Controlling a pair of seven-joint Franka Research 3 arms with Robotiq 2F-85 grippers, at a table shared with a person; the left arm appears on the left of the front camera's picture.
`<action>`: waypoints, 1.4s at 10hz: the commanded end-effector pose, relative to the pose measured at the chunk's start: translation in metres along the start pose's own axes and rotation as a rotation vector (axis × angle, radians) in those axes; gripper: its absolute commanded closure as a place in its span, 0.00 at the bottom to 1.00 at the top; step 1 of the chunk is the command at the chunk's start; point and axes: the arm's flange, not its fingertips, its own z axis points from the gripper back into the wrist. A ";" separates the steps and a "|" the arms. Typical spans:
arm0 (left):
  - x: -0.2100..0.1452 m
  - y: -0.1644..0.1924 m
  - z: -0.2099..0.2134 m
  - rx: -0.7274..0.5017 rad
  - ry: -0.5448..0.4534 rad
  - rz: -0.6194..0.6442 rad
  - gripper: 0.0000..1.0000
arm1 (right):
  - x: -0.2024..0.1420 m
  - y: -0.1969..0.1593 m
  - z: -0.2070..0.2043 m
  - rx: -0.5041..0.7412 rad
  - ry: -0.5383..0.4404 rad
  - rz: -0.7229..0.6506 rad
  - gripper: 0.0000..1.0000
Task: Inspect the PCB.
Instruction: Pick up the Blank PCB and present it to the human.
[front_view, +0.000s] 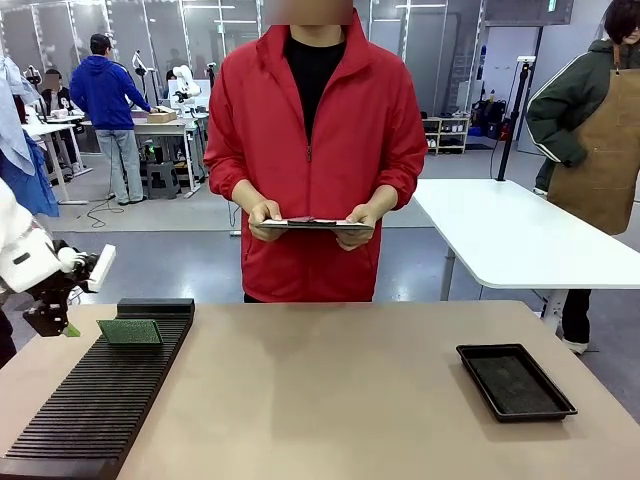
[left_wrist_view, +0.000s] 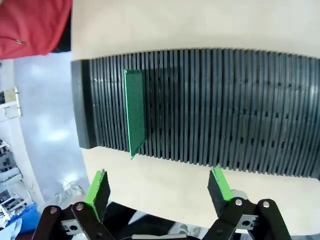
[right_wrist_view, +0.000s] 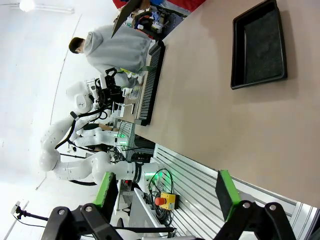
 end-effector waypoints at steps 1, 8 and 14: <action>-0.005 0.021 -0.016 -0.002 0.044 -0.030 0.00 | 0.000 0.001 0.001 0.015 -0.011 0.017 0.00; -0.016 0.058 -0.090 -0.113 0.066 -0.023 0.00 | 0.000 0.001 0.001 0.015 -0.011 0.017 0.00; -0.020 0.062 -0.118 -0.133 0.065 -0.015 0.90 | 0.000 0.001 0.001 0.015 -0.011 0.017 0.00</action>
